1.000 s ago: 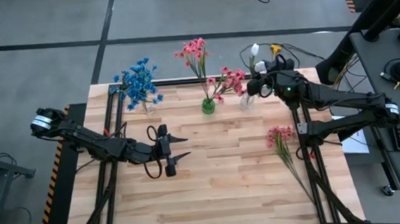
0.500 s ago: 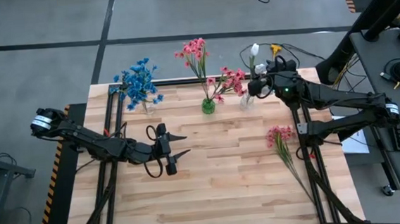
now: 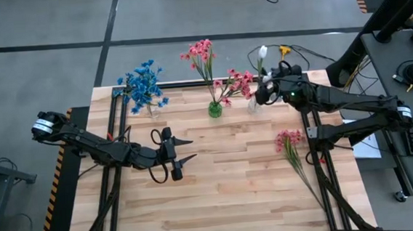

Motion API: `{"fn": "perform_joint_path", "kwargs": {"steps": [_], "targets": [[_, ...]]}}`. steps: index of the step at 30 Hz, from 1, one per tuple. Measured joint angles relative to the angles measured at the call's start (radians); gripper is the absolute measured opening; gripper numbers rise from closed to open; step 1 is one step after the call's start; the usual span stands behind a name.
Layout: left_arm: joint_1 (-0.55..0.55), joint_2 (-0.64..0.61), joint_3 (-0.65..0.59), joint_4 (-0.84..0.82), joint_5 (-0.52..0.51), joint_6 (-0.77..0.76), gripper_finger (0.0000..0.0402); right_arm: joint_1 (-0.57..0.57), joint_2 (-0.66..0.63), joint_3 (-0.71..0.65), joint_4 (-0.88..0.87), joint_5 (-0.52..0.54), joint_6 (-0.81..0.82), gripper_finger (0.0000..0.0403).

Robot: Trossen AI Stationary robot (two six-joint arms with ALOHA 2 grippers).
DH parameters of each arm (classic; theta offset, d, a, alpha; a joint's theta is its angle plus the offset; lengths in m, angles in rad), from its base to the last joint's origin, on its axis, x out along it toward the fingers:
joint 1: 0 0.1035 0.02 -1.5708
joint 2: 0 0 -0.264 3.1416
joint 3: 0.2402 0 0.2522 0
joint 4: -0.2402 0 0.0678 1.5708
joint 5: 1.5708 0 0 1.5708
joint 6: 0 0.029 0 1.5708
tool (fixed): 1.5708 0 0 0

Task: Sort flowers into vase by color
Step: Put the white flower into the right transparent vase, then put the right pink flower into the green vase

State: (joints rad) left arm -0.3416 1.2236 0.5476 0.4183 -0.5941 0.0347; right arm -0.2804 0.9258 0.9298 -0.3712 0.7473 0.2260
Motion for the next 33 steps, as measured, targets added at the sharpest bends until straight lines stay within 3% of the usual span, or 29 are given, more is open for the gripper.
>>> {"fn": "perform_joint_path", "kwargs": {"steps": [5, 15, 33], "targets": [[0.000, 0.000, 0.000, 0.000, 0.000, -0.010, 0.0212, 0.000, -0.001, 0.000, 0.002, -0.022, 0.073, 0.0325], [0.000, 0.000, 0.000, 0.000, 0.000, -0.010, 0.0212, 0.000, -0.007, 0.007, 0.076, 0.012, 0.015, 0.0325], [0.000, 0.000, 0.000, 0.000, 0.000, -0.010, 0.0212, 0.006, -0.007, 0.262, -0.137, 0.010, -0.009, 0.0325]]}}
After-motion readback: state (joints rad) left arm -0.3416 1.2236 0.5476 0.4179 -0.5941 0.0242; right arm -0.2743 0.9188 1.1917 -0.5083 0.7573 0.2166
